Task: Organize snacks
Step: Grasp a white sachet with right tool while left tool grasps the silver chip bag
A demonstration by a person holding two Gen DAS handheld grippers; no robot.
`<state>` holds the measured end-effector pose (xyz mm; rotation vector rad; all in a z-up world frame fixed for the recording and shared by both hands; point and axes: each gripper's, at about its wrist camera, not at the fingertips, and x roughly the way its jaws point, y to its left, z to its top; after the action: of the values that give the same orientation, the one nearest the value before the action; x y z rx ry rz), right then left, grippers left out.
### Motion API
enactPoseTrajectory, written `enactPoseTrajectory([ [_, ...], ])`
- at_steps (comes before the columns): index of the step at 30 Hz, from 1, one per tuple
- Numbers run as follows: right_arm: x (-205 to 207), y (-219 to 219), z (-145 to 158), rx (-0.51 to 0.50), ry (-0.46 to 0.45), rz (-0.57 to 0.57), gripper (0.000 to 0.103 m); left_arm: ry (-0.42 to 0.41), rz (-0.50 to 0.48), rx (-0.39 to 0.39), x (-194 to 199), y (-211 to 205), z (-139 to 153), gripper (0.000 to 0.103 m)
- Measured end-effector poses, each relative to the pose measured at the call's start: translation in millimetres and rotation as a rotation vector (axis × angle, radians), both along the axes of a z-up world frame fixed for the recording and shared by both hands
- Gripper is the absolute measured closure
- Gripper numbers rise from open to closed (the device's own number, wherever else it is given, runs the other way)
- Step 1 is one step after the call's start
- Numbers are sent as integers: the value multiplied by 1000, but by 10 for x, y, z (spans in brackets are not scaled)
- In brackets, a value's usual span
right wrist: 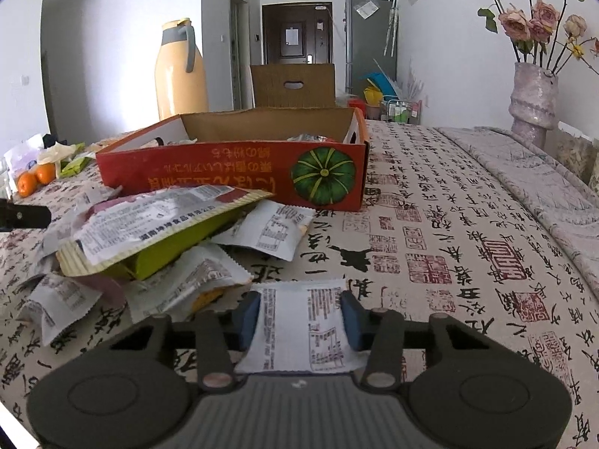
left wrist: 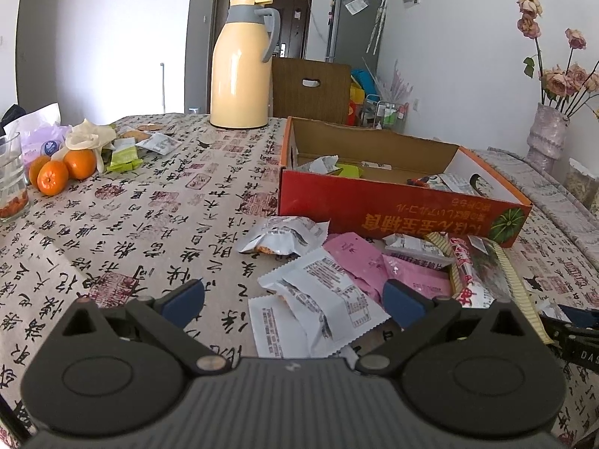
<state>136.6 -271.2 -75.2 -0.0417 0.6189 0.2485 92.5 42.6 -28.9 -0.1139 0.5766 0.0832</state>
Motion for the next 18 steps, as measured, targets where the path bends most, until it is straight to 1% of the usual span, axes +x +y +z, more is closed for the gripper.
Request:
enactPoseTrajectory([
  [3, -17, -11, 27, 19, -10, -5, 63, -2, 1, 0, -14, 3, 9, 0],
  [13, -56, -102, 134, 52, -53, -43, 63, 18, 3, 7, -19, 54, -4, 0],
  [18, -87, -126, 184, 57, -70, -53, 63, 38, 23, 16, -3, 132, -49, 0],
])
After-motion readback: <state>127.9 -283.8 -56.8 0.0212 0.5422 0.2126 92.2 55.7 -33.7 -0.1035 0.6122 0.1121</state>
